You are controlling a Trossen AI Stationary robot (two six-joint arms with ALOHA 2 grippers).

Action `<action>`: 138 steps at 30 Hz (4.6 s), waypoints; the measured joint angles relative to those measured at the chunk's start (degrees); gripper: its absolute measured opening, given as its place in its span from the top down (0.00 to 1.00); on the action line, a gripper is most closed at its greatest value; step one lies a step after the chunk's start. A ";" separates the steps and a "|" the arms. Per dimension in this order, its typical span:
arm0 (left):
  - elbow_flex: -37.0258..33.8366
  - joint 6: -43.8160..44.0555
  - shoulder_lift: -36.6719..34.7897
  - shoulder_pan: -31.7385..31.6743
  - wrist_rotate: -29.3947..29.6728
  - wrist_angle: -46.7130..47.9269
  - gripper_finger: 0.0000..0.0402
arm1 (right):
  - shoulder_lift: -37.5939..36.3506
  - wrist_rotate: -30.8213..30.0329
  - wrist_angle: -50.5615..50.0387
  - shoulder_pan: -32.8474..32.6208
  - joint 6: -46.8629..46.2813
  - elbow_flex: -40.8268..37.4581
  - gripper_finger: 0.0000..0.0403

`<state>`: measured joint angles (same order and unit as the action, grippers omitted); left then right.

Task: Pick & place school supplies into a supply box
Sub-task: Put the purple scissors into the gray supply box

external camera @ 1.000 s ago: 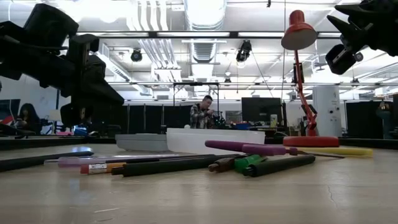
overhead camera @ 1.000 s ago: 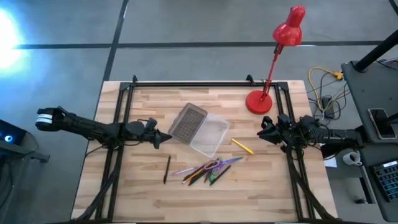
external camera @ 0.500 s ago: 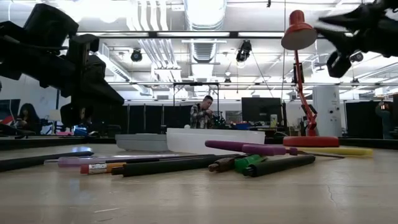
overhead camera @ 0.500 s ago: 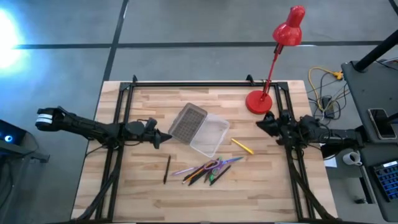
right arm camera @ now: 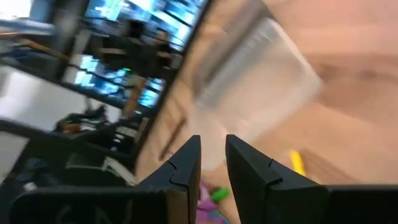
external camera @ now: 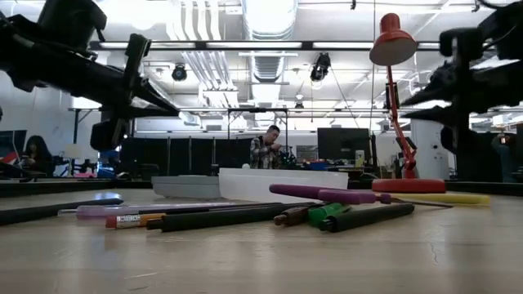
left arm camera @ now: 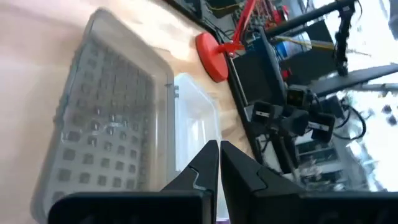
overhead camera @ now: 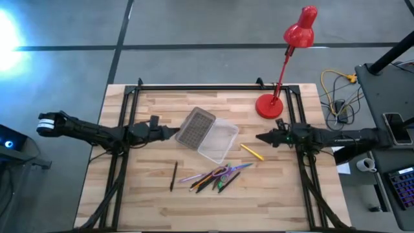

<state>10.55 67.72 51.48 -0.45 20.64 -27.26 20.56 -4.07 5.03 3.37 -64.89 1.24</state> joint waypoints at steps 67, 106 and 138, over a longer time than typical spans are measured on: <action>5.54 -14.74 -0.35 0.15 -23.73 12.85 0.76 | 90.19 0.75 -33.55 -20.65 64.92 68.76 0.50; 5.55 -14.69 -0.63 0.15 -23.69 13.36 0.76 | 81.33 -10.55 -54.19 -14.88 65.93 80.35 0.98; 5.57 -14.70 -0.63 0.15 -23.67 13.35 0.76 | 81.79 7.54 -31.85 -17.24 60.67 60.87 0.58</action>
<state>16.13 53.03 50.85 -0.30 -3.03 -13.91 102.35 3.47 -26.83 -13.87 -4.22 62.11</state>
